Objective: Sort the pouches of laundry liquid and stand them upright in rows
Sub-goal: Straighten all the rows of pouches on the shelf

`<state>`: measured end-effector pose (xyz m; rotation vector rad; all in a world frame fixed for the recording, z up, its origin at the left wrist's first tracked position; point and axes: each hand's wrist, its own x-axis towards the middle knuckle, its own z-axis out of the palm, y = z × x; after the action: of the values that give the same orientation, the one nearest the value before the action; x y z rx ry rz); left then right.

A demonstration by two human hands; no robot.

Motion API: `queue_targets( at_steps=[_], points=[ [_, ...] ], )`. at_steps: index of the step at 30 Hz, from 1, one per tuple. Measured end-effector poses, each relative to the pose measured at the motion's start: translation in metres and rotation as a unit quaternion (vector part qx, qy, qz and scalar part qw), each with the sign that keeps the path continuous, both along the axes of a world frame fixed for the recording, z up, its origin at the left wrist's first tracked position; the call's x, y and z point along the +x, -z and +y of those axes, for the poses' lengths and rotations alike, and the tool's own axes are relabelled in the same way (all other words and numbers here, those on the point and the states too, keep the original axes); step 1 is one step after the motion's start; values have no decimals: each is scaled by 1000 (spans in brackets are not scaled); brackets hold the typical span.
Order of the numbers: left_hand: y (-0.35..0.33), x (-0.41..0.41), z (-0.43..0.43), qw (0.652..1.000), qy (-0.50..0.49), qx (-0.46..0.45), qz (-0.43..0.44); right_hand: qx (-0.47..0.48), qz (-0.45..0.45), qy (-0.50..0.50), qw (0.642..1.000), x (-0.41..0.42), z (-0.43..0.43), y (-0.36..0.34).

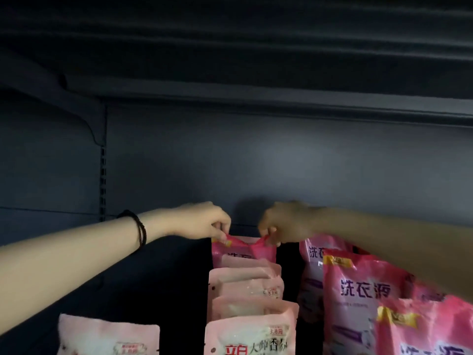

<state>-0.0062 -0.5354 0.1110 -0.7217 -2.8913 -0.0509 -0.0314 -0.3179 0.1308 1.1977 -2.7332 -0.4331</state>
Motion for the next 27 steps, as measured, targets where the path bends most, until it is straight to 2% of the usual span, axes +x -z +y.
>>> queue_targets(
  at_steps=[4,6,7,8,10,12,14,16,18,20,24,27],
  points=[
    [-9,-2,-5,994,-15,103,-35,-140,-128,58,980,-2,7,-13],
    [-15,0,-6,976,-26,211,-45,-235,-147,84,957,0,11,-21],
    [-18,2,-6,959,-28,277,-47,-295,-173,96,935,0,12,-23],
    [-22,4,-6,940,-29,338,-44,-365,-212,105,900,2,13,-26],
    [-32,9,-5,901,-33,432,-19,-501,-291,102,809,4,10,-31],
    [-42,16,-5,864,-42,502,15,-607,-327,75,720,10,1,-36],
    [-52,22,-4,818,-48,572,38,-680,-324,44,656,18,-12,-43],
    [-62,30,-3,762,-50,643,59,-735,-304,18,605,28,-25,-51],
    [-72,41,-1,698,-38,711,69,-772,-284,-10,569,38,-34,-59],
    [-81,55,1,649,-12,758,61,-800,-266,-36,537,51,-40,-65],
    [-90,83,6,626,56,777,38,-842,-242,-77,476,83,-49,-73],
    [-89,108,13,622,91,778,28,-853,-223,-94,463,107,-51,-75]
  ],
)
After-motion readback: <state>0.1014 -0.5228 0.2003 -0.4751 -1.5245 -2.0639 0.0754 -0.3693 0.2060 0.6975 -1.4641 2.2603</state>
